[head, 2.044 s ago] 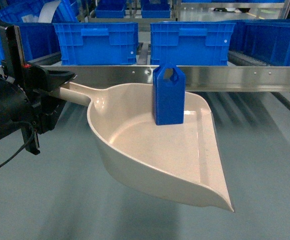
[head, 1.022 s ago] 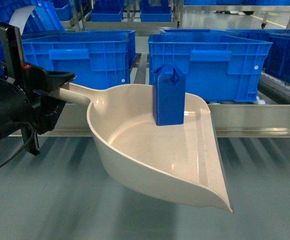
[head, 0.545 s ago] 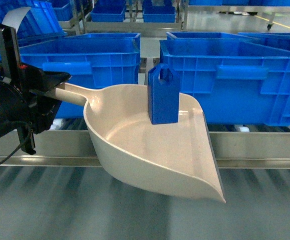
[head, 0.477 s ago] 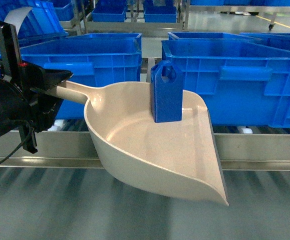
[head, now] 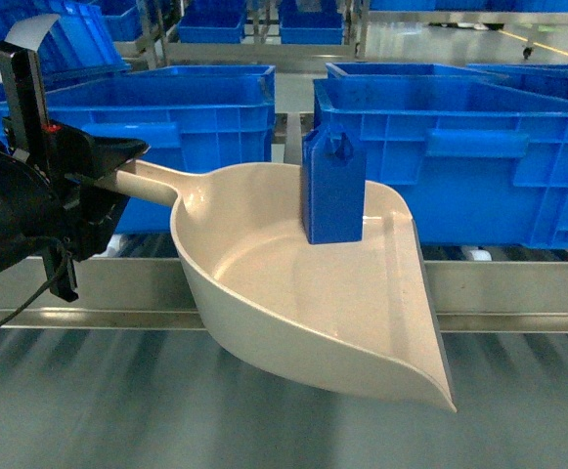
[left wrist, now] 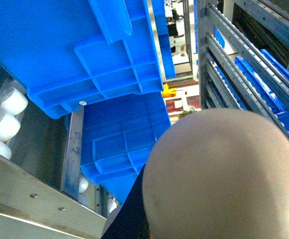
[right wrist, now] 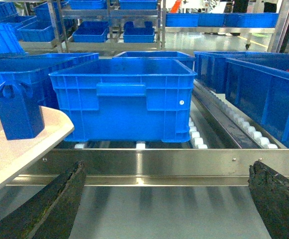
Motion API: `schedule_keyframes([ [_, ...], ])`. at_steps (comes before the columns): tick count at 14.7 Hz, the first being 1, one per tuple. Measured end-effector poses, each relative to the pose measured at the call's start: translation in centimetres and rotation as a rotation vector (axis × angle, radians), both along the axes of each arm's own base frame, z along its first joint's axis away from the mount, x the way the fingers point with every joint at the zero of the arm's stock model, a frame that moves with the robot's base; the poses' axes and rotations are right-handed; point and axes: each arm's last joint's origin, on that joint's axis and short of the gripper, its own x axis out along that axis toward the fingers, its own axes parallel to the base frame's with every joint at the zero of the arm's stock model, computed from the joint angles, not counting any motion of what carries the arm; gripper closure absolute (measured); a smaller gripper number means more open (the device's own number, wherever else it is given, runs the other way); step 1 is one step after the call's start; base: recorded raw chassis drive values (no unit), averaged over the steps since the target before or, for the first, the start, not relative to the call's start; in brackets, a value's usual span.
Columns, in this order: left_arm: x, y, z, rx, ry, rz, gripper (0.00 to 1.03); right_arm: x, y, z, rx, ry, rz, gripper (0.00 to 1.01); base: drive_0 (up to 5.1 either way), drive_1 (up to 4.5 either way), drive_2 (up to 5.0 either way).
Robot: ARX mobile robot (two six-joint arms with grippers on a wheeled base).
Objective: Place part in tray to right shelf
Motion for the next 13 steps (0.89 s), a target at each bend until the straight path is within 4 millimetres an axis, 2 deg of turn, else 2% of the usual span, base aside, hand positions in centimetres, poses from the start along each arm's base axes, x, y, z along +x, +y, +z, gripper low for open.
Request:
schedule_keyframes([
  [13, 0.0, 0.0, 0.0, 0.0, 0.0, 0.0, 0.88, 0.0, 0.0, 0.0, 0.0, 0.0, 0.0, 0.03, 0.0, 0.0, 0.0],
])
